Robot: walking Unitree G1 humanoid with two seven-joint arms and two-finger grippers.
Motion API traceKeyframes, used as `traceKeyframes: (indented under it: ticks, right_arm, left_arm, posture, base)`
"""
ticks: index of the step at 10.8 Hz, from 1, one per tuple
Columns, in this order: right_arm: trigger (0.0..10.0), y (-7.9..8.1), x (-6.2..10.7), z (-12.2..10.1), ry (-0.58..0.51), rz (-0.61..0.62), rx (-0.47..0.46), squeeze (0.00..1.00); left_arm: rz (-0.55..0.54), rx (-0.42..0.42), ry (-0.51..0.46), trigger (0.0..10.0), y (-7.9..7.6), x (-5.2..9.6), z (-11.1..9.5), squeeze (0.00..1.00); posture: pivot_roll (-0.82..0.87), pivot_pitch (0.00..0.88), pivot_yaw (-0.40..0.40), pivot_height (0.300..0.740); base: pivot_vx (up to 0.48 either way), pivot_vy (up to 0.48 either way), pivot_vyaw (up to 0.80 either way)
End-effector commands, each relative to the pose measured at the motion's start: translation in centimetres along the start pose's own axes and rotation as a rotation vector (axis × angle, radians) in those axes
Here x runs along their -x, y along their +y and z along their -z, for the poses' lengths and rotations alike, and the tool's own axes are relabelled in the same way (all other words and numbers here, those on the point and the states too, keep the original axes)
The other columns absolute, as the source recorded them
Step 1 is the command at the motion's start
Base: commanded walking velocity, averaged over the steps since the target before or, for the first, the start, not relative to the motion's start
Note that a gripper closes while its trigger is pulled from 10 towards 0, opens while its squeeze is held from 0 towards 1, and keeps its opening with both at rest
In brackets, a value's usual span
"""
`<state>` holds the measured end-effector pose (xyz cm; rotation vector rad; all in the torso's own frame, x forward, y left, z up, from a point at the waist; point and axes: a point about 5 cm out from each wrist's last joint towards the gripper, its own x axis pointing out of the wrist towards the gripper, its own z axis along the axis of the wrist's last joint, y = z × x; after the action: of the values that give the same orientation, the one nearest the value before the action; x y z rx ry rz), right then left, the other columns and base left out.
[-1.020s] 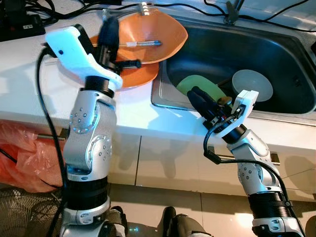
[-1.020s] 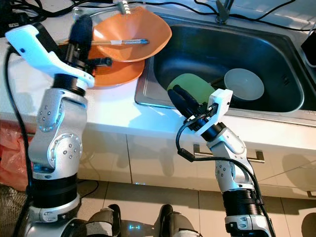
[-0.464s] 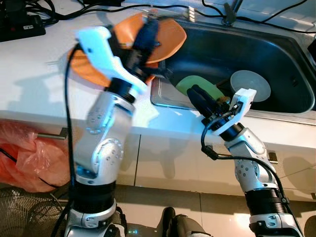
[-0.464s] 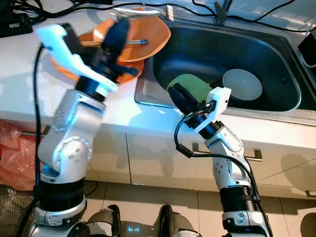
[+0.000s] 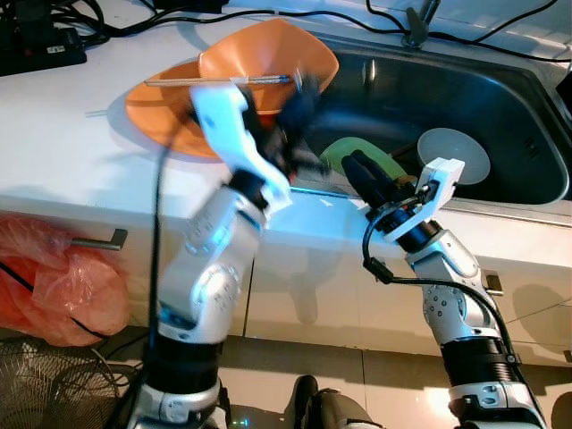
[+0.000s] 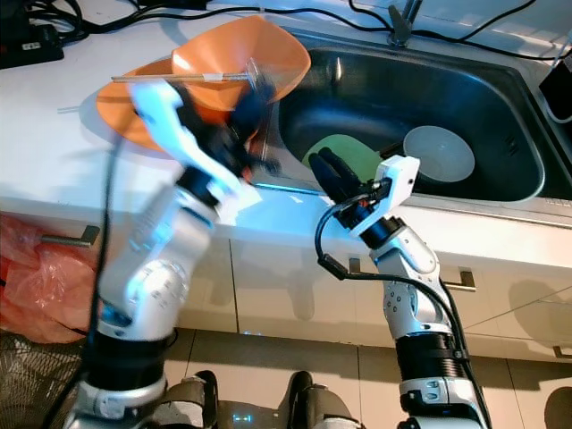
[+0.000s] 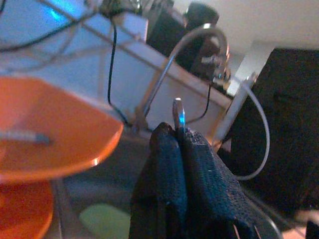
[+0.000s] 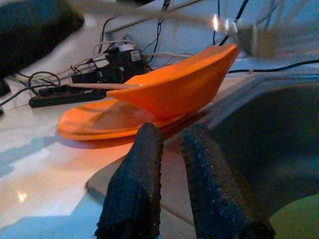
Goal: Kitchen organization
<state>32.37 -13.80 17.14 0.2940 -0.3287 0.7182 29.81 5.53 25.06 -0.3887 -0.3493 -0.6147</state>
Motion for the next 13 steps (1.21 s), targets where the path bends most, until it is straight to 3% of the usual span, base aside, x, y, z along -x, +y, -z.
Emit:
traceKeyframes:
  ticks: [1,4,5,6,7,8,10,11,12,13]
  right_arm:
    - [10.0,-0.6,1.0,1.4,0.061,0.053,-0.035,0.0]
    - [10.0,-0.7,1.0,1.5,0.061,0.06,-0.042,0.0]
    - [10.0,-0.7,1.0,1.5,0.058,0.066,-0.057,0.79]
    - [10.0,-0.7,0.9,1.5,0.051,0.074,-0.073,1.0]
    - [10.0,-1.2,0.8,1.4,0.052,0.119,-0.04,1.0]
    - [10.0,-1.5,0.7,1.2,0.059,0.138,-0.007,0.0]
    - [10.0,-1.6,0.5,0.6,0.049,0.127,0.022,0.0]
    - [10.0,-1.8,0.5,0.4,0.042,0.145,0.013,1.0]
    - [10.0,-1.9,0.4,0.3,0.052,0.157,0.06,1.0]
    - [10.0,-1.9,0.3,0.3,0.053,0.154,0.066,0.0]
  left_arm:
    - [0.03,-0.007,0.004,10.0,-0.6,-0.1,0.3,0.0]
    - [-0.001,-0.01,0.041,10.0,-0.1,0.2,1.6,0.0]
    - [-0.01,-0.004,0.041,10.0,0.0,0.2,1.8,0.0]
    - [-0.034,0.014,0.038,10.0,0.5,0.3,2.2,0.0]
    - [-0.047,0.007,0.038,10.0,0.9,0.3,2.2,0.0]
    - [-0.048,-0.005,0.045,10.0,1.0,0.3,2.3,0.0]
    - [-0.043,-0.008,0.055,10.0,1.0,0.4,2.6,0.0]
    - [-0.041,-0.008,0.054,10.0,1.0,0.3,2.6,0.0]
    - [-0.039,-0.007,0.055,10.0,1.0,0.3,2.7,0.0]
    - [-0.04,-0.009,0.059,10.0,1.0,0.3,2.8,0.0]
  posture:
    - [0.24,0.201,-0.089,0.74]
    - [0.23,0.205,-0.088,0.74]
    - [0.23,0.204,-0.088,0.74]
    - [0.23,0.205,-0.09,0.74]
    - [0.23,0.205,-0.091,0.74]
    - [0.23,0.205,-0.091,0.74]
    - [0.23,0.205,-0.089,0.74]
    - [0.23,0.206,-0.089,0.74]
    - [0.23,0.205,-0.088,0.74]
    - [0.23,0.203,-0.087,0.74]
  base:
    - [0.0,0.0,0.0]
    - [0.0,0.0,0.0]
    - [0.0,0.0,0.0]
    - [0.0,0.0,0.0]
    - [0.0,0.0,0.0]
    - [0.0,0.0,0.0]
    - [0.0,0.0,0.0]
    - [0.0,0.0,0.0]
    - [0.0,0.0,0.0]
    - [0.0,0.0,0.0]
